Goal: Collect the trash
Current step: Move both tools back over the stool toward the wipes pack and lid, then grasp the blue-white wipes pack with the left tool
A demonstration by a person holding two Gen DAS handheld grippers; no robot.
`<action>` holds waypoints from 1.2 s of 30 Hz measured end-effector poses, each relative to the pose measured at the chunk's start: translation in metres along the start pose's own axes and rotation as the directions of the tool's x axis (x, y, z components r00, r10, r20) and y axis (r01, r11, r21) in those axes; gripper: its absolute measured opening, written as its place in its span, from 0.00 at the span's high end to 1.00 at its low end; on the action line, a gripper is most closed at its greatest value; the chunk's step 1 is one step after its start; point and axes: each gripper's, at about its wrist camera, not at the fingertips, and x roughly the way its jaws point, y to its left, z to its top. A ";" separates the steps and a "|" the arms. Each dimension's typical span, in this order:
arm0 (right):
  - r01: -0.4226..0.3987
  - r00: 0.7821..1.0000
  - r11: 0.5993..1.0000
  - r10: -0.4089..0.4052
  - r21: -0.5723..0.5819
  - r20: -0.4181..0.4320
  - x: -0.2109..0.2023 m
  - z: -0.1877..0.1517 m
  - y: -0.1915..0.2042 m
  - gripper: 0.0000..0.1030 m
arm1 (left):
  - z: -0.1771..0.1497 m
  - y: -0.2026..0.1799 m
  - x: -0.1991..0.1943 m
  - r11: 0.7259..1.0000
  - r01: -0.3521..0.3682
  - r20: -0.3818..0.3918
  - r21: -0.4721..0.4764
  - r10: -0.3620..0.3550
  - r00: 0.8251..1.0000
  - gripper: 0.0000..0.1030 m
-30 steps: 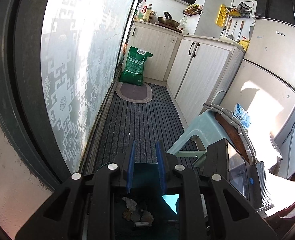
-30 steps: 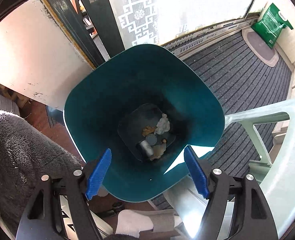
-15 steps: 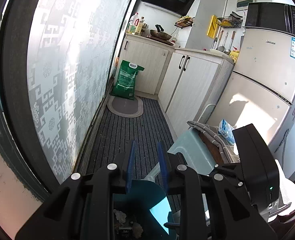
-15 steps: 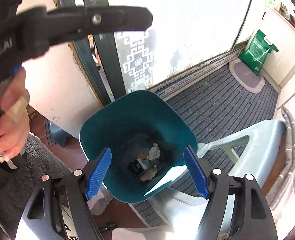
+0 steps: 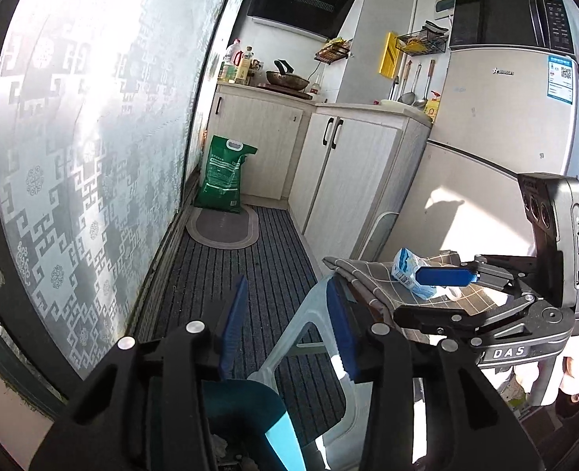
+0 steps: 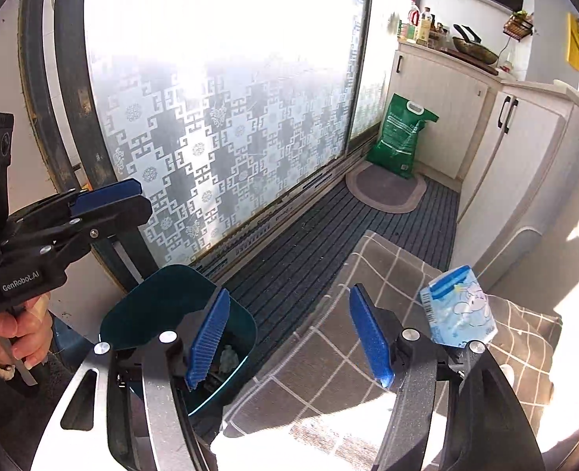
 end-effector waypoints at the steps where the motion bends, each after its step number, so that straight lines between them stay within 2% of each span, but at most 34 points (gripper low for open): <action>1: 0.010 1.000 1.000 -0.010 0.013 0.000 -0.003 -0.004 -0.009 0.38 | 0.001 -0.007 0.004 1.000 0.009 -0.007 0.024 -0.009 1.000 0.53; 5: 0.056 0.998 0.997 -0.056 0.049 -0.001 -0.016 -0.019 -0.042 0.38 | -0.004 -0.036 0.028 0.992 0.061 -0.070 0.110 -0.054 0.996 0.46; 10: 0.112 0.994 0.989 -0.112 0.094 -0.013 -0.026 -0.035 -0.082 0.37 | -0.011 -0.066 0.053 0.981 0.126 -0.161 0.150 -0.102 0.982 0.38; 14: 0.127 0.992 0.978 -0.123 0.168 -0.033 -0.033 -0.050 -0.117 0.33 | 0.000 -0.093 0.065 0.956 0.187 -0.186 0.224 -0.147 0.971 0.22; 16: 0.131 0.991 0.974 -0.122 0.187 -0.060 -0.033 -0.060 -0.131 0.33 | 0.007 -0.104 0.073 0.948 0.196 -0.187 0.253 -0.151 0.971 0.12; 20: 0.126 0.990 0.965 -0.107 0.228 -0.092 -0.029 -0.078 -0.149 0.31 | 0.018 -0.119 0.100 0.929 0.200 -0.246 0.311 -0.124 0.961 0.05; 22: 0.125 0.989 0.964 -0.103 0.233 -0.105 -0.028 -0.083 -0.156 0.31 | 0.020 -0.126 0.114 0.919 0.222 -0.295 0.327 -0.124 0.947 0.05; 24: 0.129 0.988 0.963 -0.105 0.235 -0.110 -0.029 -0.087 -0.160 0.31 | 0.021 -0.131 0.133 0.912 0.250 -0.367 0.324 -0.123 0.922 0.05; 26: 0.118 0.989 0.962 -0.092 0.245 -0.115 -0.029 -0.091 -0.165 0.31 | 0.020 -0.139 0.148 0.897 0.274 -0.407 0.347 -0.119 0.905 0.04; 30: 0.092 0.991 0.962 -0.063 0.257 -0.118 -0.029 -0.096 -0.170 0.31 | 0.015 -0.156 0.174 0.866 0.303 -0.451 0.398 -0.103 0.887 0.04; 33: 0.074 0.991 0.963 -0.043 0.260 -0.123 -0.029 -0.098 -0.171 0.31 | 0.014 -0.166 0.190 0.852 0.316 -0.475 0.417 -0.092 0.875 0.04; 36: 0.057 0.992 0.964 -0.026 0.258 -0.122 -0.028 -0.098 -0.171 0.31 | 0.015 -0.174 0.201 0.840 0.322 -0.487 0.437 -0.080 0.870 0.04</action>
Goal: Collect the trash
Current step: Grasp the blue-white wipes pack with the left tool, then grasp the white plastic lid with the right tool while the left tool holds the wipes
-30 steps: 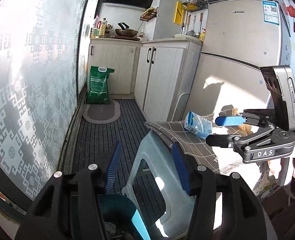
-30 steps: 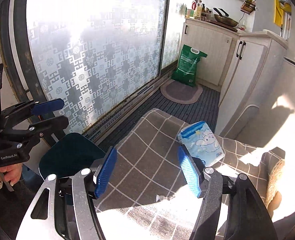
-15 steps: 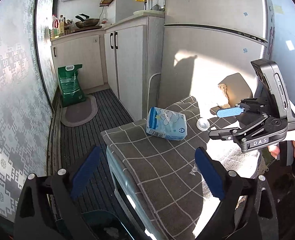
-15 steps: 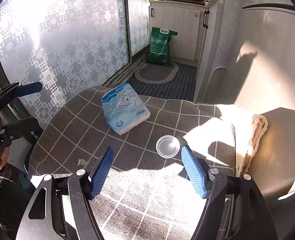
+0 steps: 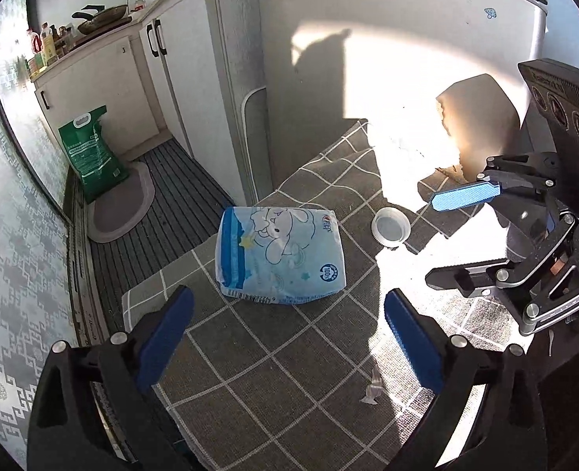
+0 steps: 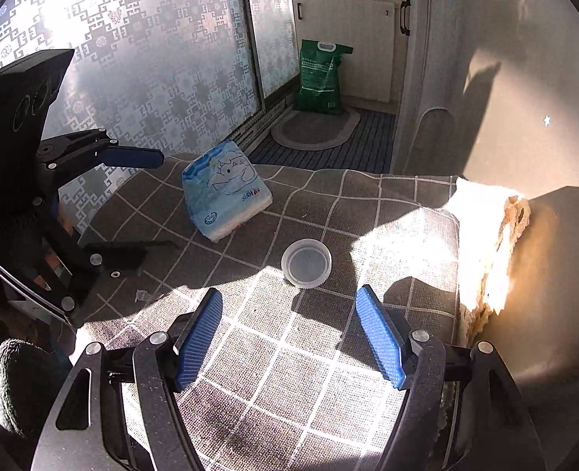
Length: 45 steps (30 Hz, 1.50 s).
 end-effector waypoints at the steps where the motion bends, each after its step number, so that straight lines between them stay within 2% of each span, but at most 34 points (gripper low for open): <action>1: 0.001 1.000 1.000 -0.001 -0.006 -0.002 0.001 0.000 0.001 0.31 | 0.004 -0.001 0.004 1.000 -0.005 -0.007 0.005 0.005 1.000 0.04; 7: 0.019 0.999 0.999 -0.020 -0.032 -0.027 0.010 0.002 0.003 0.31 | 0.015 0.002 0.023 0.999 -0.037 -0.059 0.028 0.039 0.998 0.04; 11: 0.037 0.999 0.998 -0.039 -0.051 -0.030 0.014 0.005 0.007 0.40 | 0.020 0.007 0.035 0.999 -0.033 -0.089 0.002 0.033 0.996 0.04; 18: 0.039 0.998 0.999 -0.041 -0.035 -0.048 0.023 0.009 0.001 0.45 | 0.020 0.008 0.055 0.998 -0.057 -0.142 0.023 0.060 0.988 0.04; 20: 0.043 0.998 0.998 -0.045 -0.037 -0.051 0.025 0.010 -0.001 0.47 | 0.018 0.010 0.056 0.999 -0.050 -0.135 0.018 0.052 0.989 0.04; 22: 0.050 0.997 0.998 -0.052 -0.040 -0.051 0.027 0.012 -0.001 0.50 | 0.018 0.013 0.056 0.999 -0.044 -0.128 0.006 0.044 0.991 0.10; 24: 0.055 0.997 0.998 -0.057 -0.036 -0.049 0.028 0.014 -0.001 0.51 | 0.018 0.016 0.053 0.999 -0.046 -0.117 -0.005 0.045 0.992 0.22; 27: 0.067 0.997 0.997 -0.069 -0.040 -0.045 0.029 0.014 -0.001 0.55 | 0.018 0.020 0.049 0.999 -0.042 -0.111 -0.019 0.039 0.993 0.28; 30: 0.079 0.996 0.996 -0.080 -0.043 -0.040 0.031 0.016 0.000 0.60 | 0.016 0.019 0.045 0.999 -0.043 -0.096 -0.014 0.041 0.995 0.29; 37: 0.114 0.992 0.990 -0.118 -0.079 -0.046 0.034 0.015 0.006 0.65 | 0.005 0.019 0.023 1.000 -0.017 -0.048 -0.023 0.016 0.999 0.30; 39: 0.122 0.991 0.989 -0.126 -0.086 -0.043 0.035 0.017 0.008 0.70 | 0.002 0.021 0.020 0.999 -0.018 -0.041 -0.031 0.016 0.999 0.30; 45: 0.129 0.990 0.986 -0.135 -0.108 -0.045 0.037 0.023 0.018 0.70 | -0.014 0.027 0.001 0.997 -0.011 0.003 -0.080 0.011 1.000 0.30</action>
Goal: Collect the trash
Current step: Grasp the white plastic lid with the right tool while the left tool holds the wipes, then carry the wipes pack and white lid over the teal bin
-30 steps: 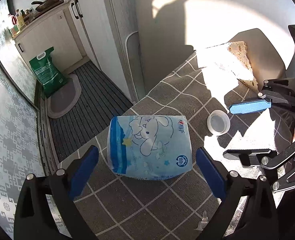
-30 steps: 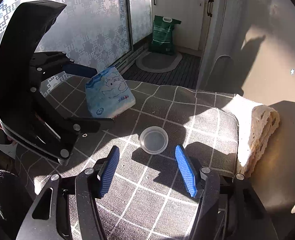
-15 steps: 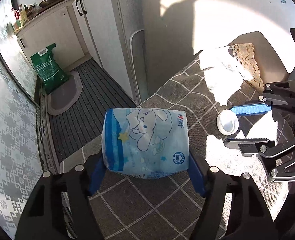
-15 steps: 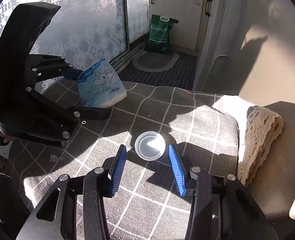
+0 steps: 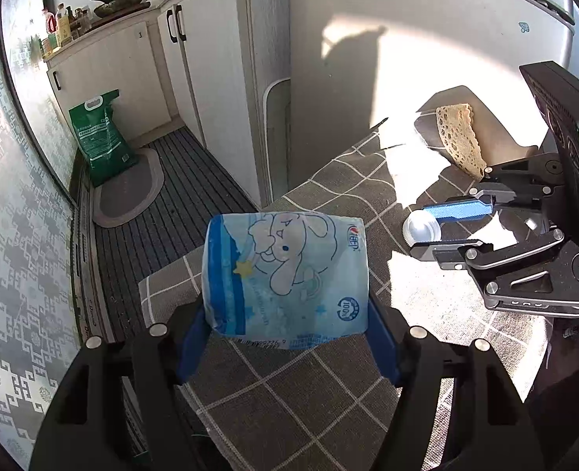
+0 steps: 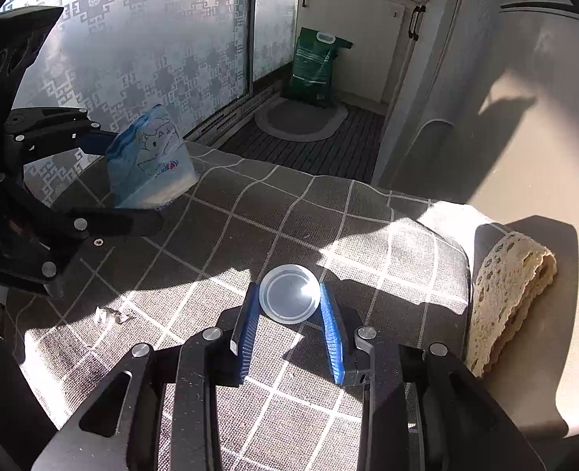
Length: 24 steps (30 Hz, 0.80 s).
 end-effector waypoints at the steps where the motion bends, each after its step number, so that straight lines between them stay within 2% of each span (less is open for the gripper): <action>1: -0.001 1.000 1.000 0.001 -0.005 0.003 -0.002 0.001 0.003 0.70 | -0.003 0.002 -0.005 1.000 0.005 0.011 -0.016 -0.005 1.000 0.30; 7: -0.031 0.999 0.999 0.032 -0.030 0.023 -0.015 0.010 0.024 0.70 | -0.020 0.011 -0.034 0.997 -0.010 0.059 -0.073 0.014 0.998 0.30; 24: -0.082 0.995 0.989 0.089 -0.123 0.052 -0.042 0.024 0.099 0.70 | -0.076 0.022 -0.105 0.983 -0.090 0.112 -0.162 0.109 0.988 0.30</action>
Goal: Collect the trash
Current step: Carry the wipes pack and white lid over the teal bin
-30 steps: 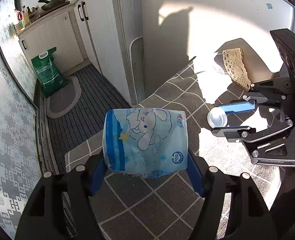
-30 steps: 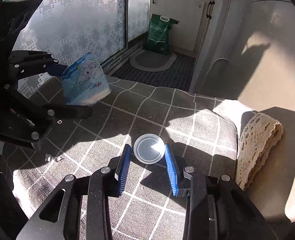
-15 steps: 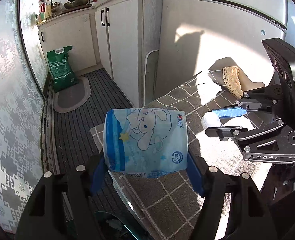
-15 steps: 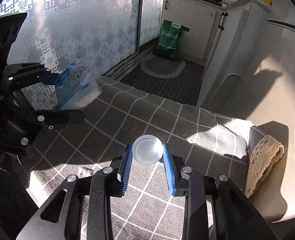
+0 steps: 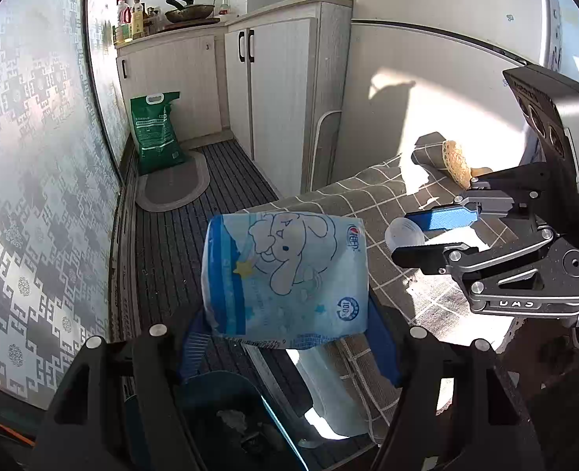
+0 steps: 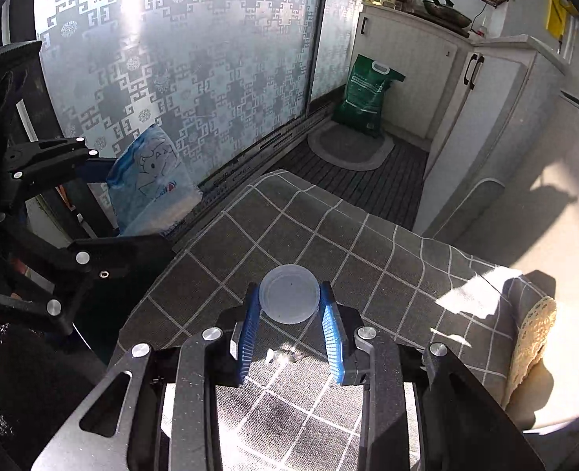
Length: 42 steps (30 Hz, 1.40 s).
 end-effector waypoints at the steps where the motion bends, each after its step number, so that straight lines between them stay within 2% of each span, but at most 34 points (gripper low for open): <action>1: -0.003 1.000 1.000 0.003 -0.005 0.000 -0.001 0.001 0.004 0.70 | -0.004 0.000 -0.004 1.000 -0.004 0.005 -0.003 0.004 1.000 0.30; 11: -0.058 0.998 0.997 0.058 -0.053 0.013 -0.008 0.003 0.049 0.70 | -0.055 0.016 -0.035 0.992 -0.079 0.011 -0.096 0.080 0.997 0.30; 22: -0.117 0.993 0.991 0.119 -0.060 0.024 -0.012 0.003 0.095 0.70 | -0.117 0.045 -0.043 0.951 -0.122 -0.016 -0.284 0.123 0.992 0.30; 32: -0.149 0.989 0.987 0.149 -0.065 -0.014 0.008 0.004 0.121 0.70 | -0.166 0.069 -0.032 0.919 -0.181 -0.092 -0.349 0.159 0.983 0.30; 36: -0.164 0.986 0.984 0.162 -0.073 -0.037 0.020 0.004 0.134 0.70 | -0.188 0.082 -0.022 0.901 -0.183 -0.136 -0.392 0.140 0.981 0.30; 42: -0.187 0.980 0.980 0.181 -0.074 -0.082 0.042 0.002 0.152 0.70 | -0.213 0.093 -0.007 0.896 -0.204 -0.209 -0.395 0.128 0.969 0.30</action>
